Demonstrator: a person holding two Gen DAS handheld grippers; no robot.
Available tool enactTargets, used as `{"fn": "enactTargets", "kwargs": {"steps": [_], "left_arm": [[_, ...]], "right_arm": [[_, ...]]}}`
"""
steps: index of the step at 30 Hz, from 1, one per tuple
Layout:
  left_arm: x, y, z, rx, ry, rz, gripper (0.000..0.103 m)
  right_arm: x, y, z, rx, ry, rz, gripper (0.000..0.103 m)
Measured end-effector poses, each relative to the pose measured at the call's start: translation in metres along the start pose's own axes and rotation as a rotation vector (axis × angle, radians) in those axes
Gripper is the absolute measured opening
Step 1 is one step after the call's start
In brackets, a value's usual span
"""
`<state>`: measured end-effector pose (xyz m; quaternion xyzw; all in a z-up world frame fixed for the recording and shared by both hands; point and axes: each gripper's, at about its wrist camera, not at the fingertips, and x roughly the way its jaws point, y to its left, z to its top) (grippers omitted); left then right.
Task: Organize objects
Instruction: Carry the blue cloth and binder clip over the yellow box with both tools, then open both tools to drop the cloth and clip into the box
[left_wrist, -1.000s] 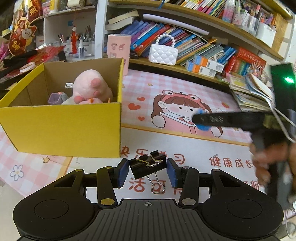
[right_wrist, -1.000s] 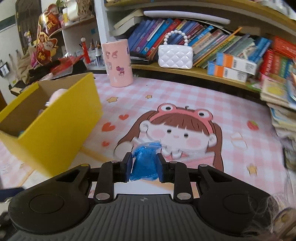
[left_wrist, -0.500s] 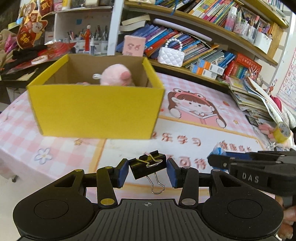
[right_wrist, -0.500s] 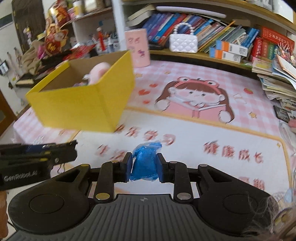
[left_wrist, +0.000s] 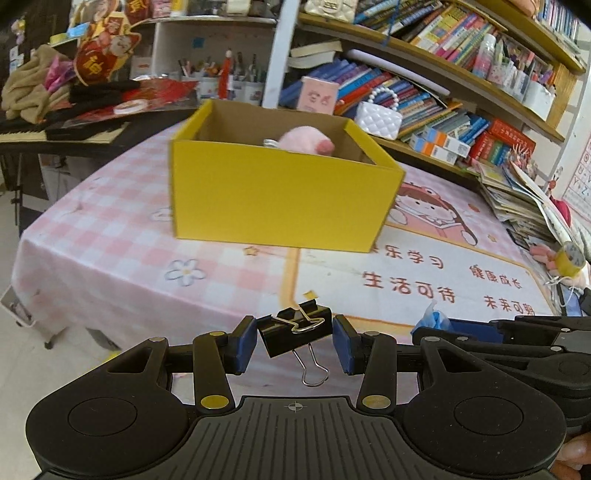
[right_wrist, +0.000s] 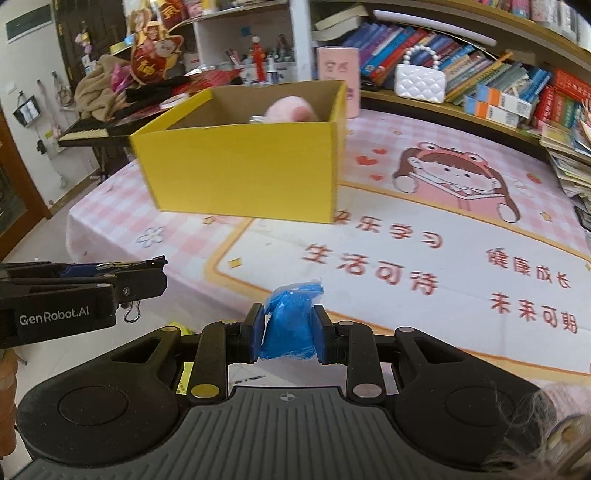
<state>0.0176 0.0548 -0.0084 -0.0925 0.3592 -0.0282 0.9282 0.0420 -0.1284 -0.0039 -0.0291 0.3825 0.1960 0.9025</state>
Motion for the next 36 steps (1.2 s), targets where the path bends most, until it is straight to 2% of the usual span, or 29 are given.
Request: {"fn": "enactTargets", "kwargs": {"steps": [6, 9, 13, 18, 24, 27, 29, 36], "left_arm": [[-0.015, 0.019, -0.001, -0.010, -0.031, 0.025, 0.043], [-0.020, 0.023, 0.008, -0.002, -0.074, 0.034, 0.043], [-0.024, 0.026, 0.033, 0.005, -0.162, 0.043, 0.043], [-0.022, 0.024, 0.074, 0.023, -0.276, 0.044, 0.043], [0.010, 0.016, 0.119, 0.045, -0.308, 0.058, 0.043], [0.035, 0.012, 0.138, 0.049, -0.288, 0.065, 0.043], [0.051, 0.009, 0.145, 0.055, -0.272, 0.079, 0.043], [0.103, -0.002, 0.151, 0.089, -0.155, 0.121, 0.043]], "right_arm": [[0.000, 0.028, 0.002, -0.036, -0.010, 0.015, 0.025], [0.001, 0.036, 0.011, -0.051, -0.028, 0.023, 0.025], [0.001, 0.042, 0.036, -0.076, -0.085, 0.023, 0.025], [-0.002, 0.037, 0.086, -0.098, -0.211, 0.005, 0.025], [0.017, 0.026, 0.136, -0.132, -0.299, -0.024, 0.025], [0.041, 0.020, 0.155, -0.138, -0.284, -0.044, 0.025], [0.064, 0.016, 0.165, -0.147, -0.240, -0.061, 0.025], [0.124, 0.008, 0.163, -0.226, -0.091, -0.079, 0.025]]}}
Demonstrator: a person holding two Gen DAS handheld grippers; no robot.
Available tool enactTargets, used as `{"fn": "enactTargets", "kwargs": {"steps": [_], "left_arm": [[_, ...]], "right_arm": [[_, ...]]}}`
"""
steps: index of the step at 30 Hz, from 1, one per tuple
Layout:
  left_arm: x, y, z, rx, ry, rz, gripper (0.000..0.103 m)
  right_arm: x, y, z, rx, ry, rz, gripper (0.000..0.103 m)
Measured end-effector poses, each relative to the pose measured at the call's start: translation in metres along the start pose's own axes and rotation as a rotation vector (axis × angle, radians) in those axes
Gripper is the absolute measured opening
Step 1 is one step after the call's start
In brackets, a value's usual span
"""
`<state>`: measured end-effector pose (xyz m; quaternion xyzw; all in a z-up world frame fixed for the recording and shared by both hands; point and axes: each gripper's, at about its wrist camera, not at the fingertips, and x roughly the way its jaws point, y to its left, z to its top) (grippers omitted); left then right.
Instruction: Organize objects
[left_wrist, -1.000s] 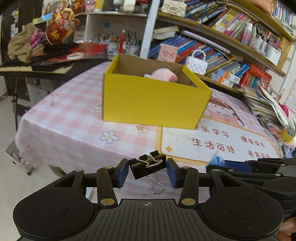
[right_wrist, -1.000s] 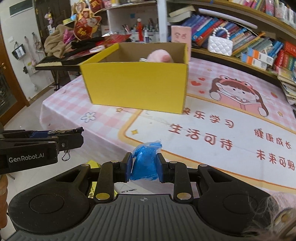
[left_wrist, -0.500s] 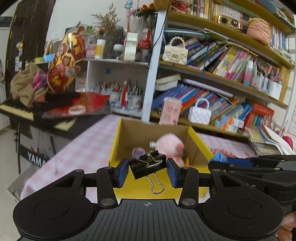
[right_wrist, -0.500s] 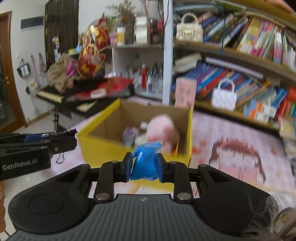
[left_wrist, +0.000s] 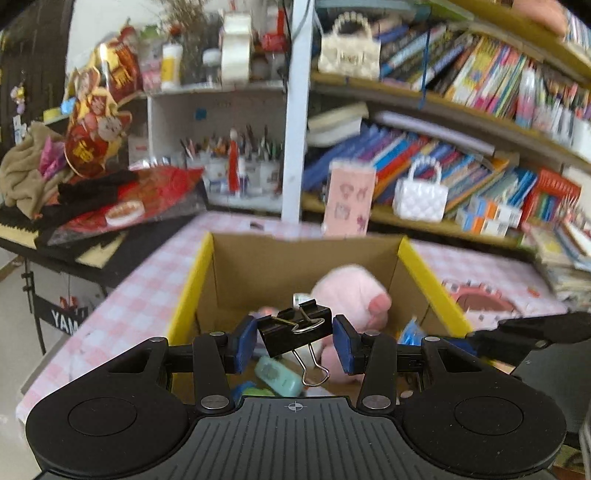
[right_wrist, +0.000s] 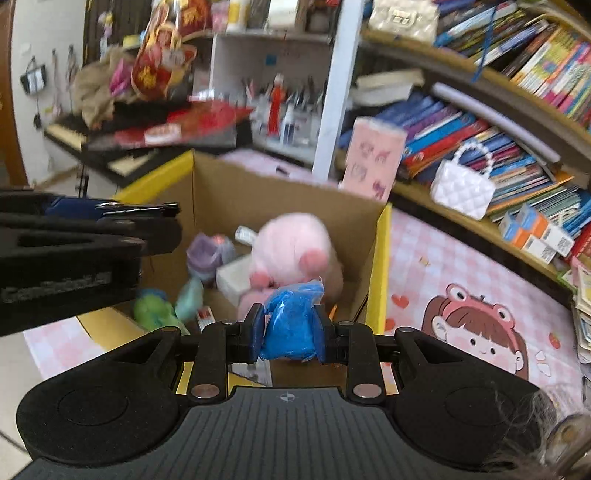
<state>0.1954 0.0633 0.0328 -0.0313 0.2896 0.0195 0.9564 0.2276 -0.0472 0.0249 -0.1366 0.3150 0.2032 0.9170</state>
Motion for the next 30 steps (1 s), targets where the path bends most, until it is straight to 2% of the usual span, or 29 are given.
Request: {"fn": "enactTargets", "kwargs": {"steps": [4, 8, 11, 12, 13, 15, 16, 21, 25, 30], "left_arm": [[0.023, -0.004, -0.004, -0.011, 0.086, 0.028, 0.043], [0.036, -0.005, -0.003, -0.036, 0.130, 0.029, 0.043], [0.041, -0.005, -0.004, -0.040, 0.152, 0.038, 0.044], [0.041, -0.004, -0.005, -0.044, 0.158, 0.037, 0.045], [0.042, -0.004, -0.005, -0.048, 0.159, 0.036, 0.046], [0.038, -0.006, -0.006, -0.050, 0.133, 0.050, 0.059], [0.035, -0.006, -0.006, -0.051, 0.112, 0.057, 0.061], [0.006, -0.005, 0.002, -0.099, 0.013, -0.022, 0.079], [-0.026, -0.010, 0.009, -0.097, -0.089, -0.037, 0.085], [-0.065, -0.020, -0.002, -0.082, -0.147, -0.061, 0.090]], "right_arm": [[0.006, -0.006, -0.001, 0.019, 0.008, 0.039, 0.025], [0.008, -0.014, -0.001, 0.044, 0.022, 0.106, 0.026], [0.009, -0.016, 0.000, 0.023, 0.036, 0.135, 0.032], [0.008, -0.017, 0.001, 0.017, 0.035, 0.130, 0.037], [0.007, -0.017, 0.000, 0.009, 0.028, 0.118, 0.036], [0.003, -0.018, -0.001, -0.001, 0.013, 0.119, 0.038], [0.000, -0.019, -0.001, -0.001, 0.003, 0.111, 0.039], [-0.029, -0.038, -0.005, 0.070, -0.078, 0.095, 0.047], [-0.064, -0.049, -0.013, 0.113, -0.147, 0.056, 0.048], [-0.108, -0.058, -0.034, 0.207, -0.195, -0.034, 0.049]]}}
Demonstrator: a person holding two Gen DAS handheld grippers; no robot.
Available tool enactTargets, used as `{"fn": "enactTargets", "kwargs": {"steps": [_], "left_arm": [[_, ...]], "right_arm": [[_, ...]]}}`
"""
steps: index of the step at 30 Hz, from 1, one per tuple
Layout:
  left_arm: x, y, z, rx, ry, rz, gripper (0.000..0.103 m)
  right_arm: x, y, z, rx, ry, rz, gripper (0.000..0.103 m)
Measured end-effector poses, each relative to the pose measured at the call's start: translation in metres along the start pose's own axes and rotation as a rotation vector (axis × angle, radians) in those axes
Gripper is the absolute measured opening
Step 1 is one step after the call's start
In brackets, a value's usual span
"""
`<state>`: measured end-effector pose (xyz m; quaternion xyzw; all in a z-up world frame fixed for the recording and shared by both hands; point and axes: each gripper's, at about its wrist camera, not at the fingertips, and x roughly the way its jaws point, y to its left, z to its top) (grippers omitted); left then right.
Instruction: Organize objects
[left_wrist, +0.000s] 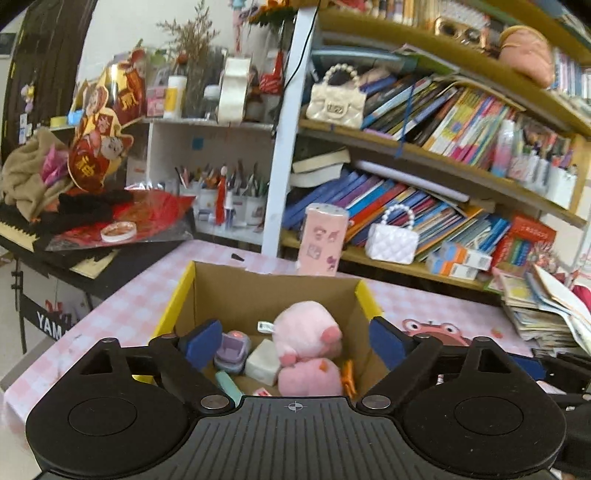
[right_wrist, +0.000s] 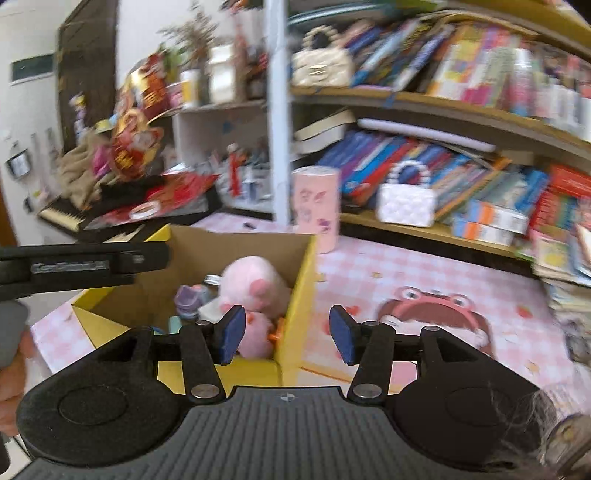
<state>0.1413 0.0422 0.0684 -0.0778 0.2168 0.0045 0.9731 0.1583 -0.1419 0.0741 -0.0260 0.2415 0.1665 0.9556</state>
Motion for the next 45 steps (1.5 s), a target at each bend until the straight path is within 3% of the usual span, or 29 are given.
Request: {"fn": "enactTargets", "kwargs": {"steps": [7, 9, 14, 18, 25, 34, 45], "left_arm": [[-0.034, -0.007, -0.045, 0.023, 0.088, -0.025, 0.091], [-0.041, -0.011, -0.060, 0.059, 0.116, -0.031, 0.091], [-0.057, -0.018, -0.093, 0.103, 0.190, -0.021, 0.091], [-0.064, -0.023, -0.105, 0.096, 0.218, -0.016, 0.091], [-0.074, -0.045, -0.103, 0.159, 0.165, -0.040, 0.091], [-0.074, -0.068, -0.109, 0.197, 0.183, -0.094, 0.091], [-0.082, -0.089, -0.121, 0.263, 0.197, -0.132, 0.092]], "right_arm": [[-0.052, -0.008, -0.043, 0.072, 0.059, -0.197, 0.050], [-0.064, -0.008, -0.060, 0.111, 0.080, -0.250, 0.056], [-0.082, 0.000, -0.107, 0.171, 0.179, -0.367, 0.060], [-0.091, 0.005, -0.125, 0.205, 0.219, -0.395, 0.060], [-0.109, -0.006, -0.122, 0.219, 0.166, -0.475, 0.065], [-0.123, -0.007, -0.139, 0.230, 0.196, -0.509, 0.067], [-0.129, -0.012, -0.147, 0.251, 0.226, -0.589, 0.088]]}}
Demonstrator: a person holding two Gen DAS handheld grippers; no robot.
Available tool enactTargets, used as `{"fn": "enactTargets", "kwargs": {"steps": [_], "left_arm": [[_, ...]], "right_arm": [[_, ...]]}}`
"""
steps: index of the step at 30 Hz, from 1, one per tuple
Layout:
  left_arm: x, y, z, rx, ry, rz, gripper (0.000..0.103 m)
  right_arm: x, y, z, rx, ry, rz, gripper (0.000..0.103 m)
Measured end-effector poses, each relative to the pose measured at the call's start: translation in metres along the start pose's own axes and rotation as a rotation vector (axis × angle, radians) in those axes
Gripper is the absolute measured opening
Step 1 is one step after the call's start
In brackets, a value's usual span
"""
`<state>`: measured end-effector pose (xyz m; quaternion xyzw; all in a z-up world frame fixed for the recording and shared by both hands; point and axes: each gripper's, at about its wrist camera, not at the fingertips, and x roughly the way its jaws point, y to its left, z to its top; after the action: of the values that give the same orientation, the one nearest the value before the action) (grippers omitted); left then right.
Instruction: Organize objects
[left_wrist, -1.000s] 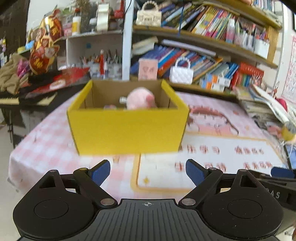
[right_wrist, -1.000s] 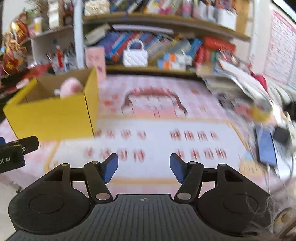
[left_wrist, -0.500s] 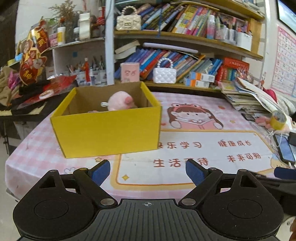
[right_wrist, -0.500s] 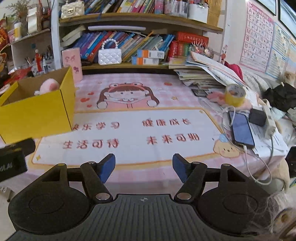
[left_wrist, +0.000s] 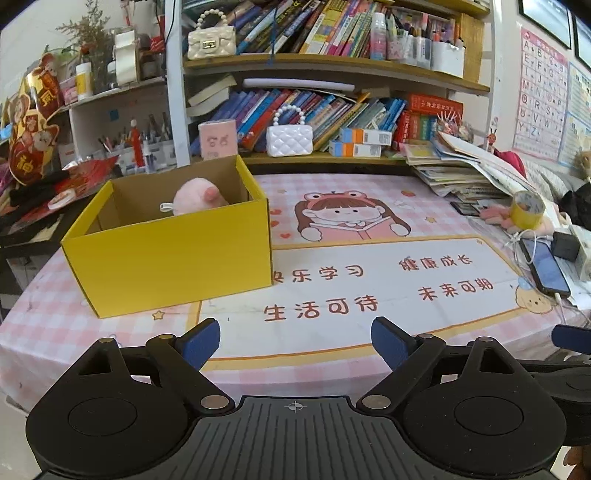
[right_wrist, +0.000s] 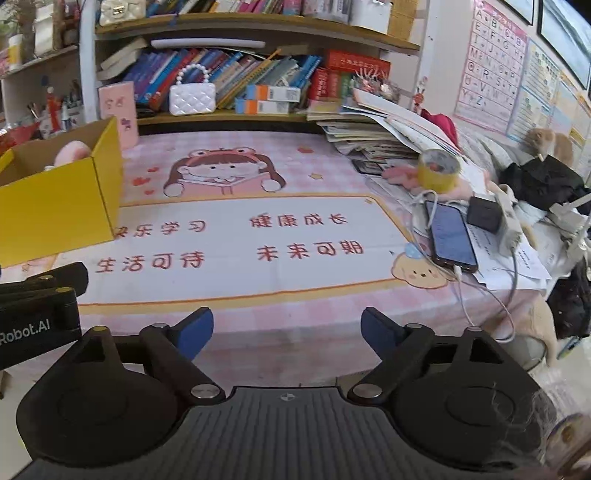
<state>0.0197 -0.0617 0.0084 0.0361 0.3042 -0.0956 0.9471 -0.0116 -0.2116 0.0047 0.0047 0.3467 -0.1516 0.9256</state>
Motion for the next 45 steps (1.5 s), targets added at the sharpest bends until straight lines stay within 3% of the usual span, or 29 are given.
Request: {"fn": "enactTargets", "kwargs": {"steps": [18, 24, 30, 45], "left_arm": [[-0.005, -0.005, -0.005, 0.025, -0.010, 0.029, 0.100], [-0.015, -0.003, -0.006, 0.033, -0.049, 0.092, 0.102], [-0.014, 0.001, -0.008, 0.030, -0.025, 0.134, 0.103], [-0.017, 0.004, -0.012, 0.006, -0.022, 0.129, 0.103]], "right_arm": [[-0.003, 0.000, -0.007, -0.004, 0.020, -0.006, 0.093], [-0.008, -0.001, -0.008, 0.014, -0.007, -0.017, 0.096], [-0.015, -0.002, -0.008, 0.031, -0.047, -0.019, 0.100], [-0.015, 0.001, -0.010, 0.030, -0.041, -0.039, 0.100]]}}
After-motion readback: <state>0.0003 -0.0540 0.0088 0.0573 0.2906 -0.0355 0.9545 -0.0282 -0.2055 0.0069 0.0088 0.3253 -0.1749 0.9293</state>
